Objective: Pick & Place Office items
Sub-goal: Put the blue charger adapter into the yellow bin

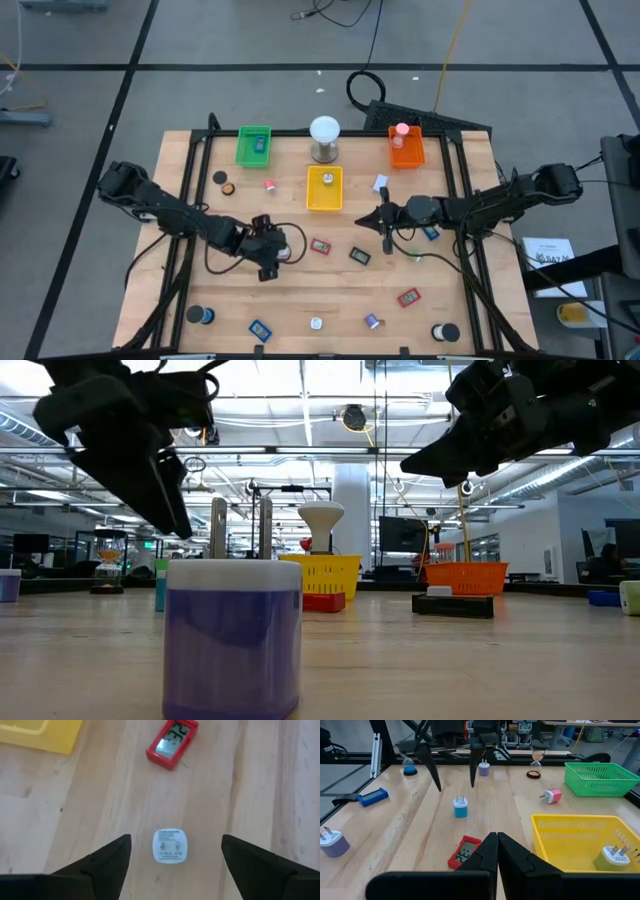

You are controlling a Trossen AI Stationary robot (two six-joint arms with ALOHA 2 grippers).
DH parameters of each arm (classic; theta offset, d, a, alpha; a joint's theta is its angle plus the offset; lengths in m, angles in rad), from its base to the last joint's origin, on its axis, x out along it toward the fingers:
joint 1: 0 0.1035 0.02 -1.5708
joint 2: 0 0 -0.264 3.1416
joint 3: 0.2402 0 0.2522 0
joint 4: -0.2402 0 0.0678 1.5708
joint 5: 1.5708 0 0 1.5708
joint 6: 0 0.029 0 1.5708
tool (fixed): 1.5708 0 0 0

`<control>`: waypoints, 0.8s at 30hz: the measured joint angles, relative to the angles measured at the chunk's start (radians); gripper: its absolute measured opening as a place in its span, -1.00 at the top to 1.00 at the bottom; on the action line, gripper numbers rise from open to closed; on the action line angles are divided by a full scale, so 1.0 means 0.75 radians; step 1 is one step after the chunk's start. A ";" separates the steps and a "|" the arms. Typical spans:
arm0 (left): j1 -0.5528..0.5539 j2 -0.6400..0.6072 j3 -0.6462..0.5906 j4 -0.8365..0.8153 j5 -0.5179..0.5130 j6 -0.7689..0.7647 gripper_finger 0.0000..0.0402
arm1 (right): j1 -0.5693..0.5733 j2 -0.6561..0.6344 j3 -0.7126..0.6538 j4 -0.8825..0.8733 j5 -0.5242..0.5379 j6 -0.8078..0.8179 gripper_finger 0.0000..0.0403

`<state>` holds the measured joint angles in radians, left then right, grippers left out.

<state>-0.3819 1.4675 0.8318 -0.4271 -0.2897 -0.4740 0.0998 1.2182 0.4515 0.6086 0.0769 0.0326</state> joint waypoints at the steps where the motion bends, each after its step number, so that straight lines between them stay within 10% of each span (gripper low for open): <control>1: 0.005 0.010 -0.004 0.021 0.000 0.003 -0.54 | 0.000 0.000 0.000 0.000 0.000 0.000 1.00; 16: 0.084 0.191 -0.007 0.055 0.040 0.096 -0.37 | 0.000 0.000 0.002 0.002 0.000 0.000 1.00; 24: 0.090 0.191 -0.006 0.081 0.066 0.096 0.05 | 0.000 0.000 0.002 0.001 0.000 0.000 1.00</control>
<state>-0.3145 1.6108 0.8276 -0.3666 -0.2406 -0.4017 0.0998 1.2182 0.4526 0.6095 0.0769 0.0326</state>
